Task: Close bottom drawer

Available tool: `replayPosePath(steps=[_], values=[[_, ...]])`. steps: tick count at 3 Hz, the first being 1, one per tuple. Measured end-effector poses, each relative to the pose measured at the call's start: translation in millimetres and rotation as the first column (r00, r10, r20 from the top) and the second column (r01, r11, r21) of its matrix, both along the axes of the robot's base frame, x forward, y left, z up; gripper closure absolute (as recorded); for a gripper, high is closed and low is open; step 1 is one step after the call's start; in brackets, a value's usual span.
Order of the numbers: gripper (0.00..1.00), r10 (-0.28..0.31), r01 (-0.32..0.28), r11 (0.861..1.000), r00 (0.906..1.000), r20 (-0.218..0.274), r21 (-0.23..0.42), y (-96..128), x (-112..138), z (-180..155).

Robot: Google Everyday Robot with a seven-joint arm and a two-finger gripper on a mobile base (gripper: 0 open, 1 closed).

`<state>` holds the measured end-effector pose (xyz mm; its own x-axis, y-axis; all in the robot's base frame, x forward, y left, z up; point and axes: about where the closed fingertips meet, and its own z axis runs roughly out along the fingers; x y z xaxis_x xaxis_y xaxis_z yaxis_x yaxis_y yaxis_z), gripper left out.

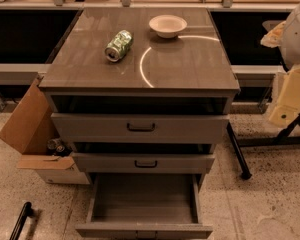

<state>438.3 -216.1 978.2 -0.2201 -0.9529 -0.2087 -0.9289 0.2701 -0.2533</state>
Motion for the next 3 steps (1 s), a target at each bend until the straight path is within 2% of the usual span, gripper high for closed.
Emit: replayPosePath(steps=[1, 2, 3], values=[[0.0, 0.0, 0.0, 1.0, 1.0, 0.0, 0.0, 0, 0, 0], [0.0, 0.032, -0.031, 0.999, 0.9994, -0.016, 0.043, 11, -2, -19], [0.0, 0.082, -0.073, 0.988, 0.9949, -0.06, 0.137, 37, -12, -62]])
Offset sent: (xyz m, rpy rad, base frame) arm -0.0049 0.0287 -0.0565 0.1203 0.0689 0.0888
